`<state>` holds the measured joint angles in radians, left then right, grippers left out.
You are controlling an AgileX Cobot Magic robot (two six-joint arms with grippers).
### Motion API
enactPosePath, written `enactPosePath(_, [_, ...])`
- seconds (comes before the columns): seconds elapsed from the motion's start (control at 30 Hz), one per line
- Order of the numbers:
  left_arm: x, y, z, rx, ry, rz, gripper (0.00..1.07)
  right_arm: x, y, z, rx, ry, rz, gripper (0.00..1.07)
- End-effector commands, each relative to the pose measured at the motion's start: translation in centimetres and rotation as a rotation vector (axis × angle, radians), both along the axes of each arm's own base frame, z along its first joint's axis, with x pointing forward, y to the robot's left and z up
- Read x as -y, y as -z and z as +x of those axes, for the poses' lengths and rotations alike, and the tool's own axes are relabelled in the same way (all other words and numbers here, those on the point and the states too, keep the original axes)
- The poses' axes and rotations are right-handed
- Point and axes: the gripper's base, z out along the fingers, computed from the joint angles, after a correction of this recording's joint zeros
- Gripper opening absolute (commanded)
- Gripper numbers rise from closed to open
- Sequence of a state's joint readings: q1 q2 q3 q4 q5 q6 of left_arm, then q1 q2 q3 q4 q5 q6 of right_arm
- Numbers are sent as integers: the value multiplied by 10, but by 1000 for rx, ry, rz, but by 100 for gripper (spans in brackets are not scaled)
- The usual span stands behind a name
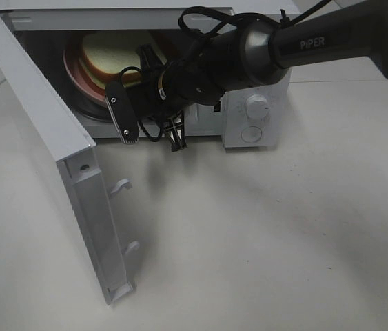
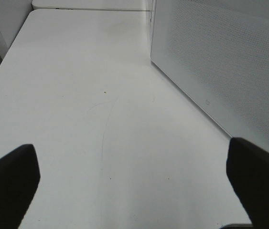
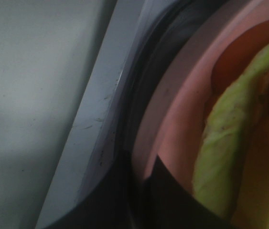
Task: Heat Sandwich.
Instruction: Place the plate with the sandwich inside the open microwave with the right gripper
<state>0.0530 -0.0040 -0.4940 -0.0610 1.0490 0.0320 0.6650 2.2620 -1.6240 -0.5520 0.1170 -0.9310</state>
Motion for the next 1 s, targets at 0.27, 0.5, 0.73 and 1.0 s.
enactPosePath(0.27, [0,0,-3,34,-4,2,102,3,0,11,22,16,55,0])
enactPosePath(0.5, [0,0,-3,34,-4,2,102,4,3,12,15,22,59,0])
enactPosePath(0.73, [0,0,-3,34,-4,2,102,3,5,12,15,18,65,0])
enactPosePath(1.0, [0,0,-3,34,-4,2,102,3,5,12,-6,53,102,2])
